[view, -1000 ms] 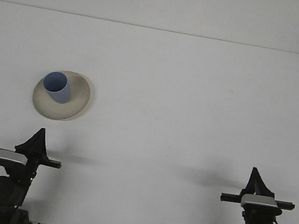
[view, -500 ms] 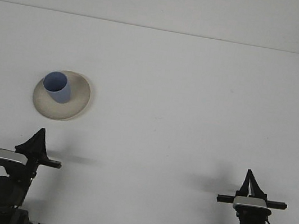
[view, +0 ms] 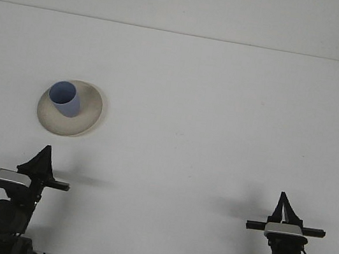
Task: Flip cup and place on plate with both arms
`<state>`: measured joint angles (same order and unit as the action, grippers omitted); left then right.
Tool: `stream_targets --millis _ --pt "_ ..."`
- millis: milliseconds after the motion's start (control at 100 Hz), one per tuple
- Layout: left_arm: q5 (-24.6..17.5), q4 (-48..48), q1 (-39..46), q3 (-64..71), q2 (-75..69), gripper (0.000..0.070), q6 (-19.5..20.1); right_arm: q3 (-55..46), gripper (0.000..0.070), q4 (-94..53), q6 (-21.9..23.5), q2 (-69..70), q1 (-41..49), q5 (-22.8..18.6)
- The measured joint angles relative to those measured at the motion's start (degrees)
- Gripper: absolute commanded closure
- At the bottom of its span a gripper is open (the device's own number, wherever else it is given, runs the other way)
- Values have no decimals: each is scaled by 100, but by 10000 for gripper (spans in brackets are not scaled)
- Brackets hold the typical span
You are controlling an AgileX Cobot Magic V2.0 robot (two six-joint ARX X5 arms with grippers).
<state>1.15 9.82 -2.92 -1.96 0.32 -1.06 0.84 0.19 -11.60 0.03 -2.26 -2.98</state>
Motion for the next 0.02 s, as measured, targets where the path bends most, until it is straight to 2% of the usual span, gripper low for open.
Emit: stream_targets --millis 20 --pt "0 0 0 2 0 685 0 0 700 -2 -2 0 0 0"
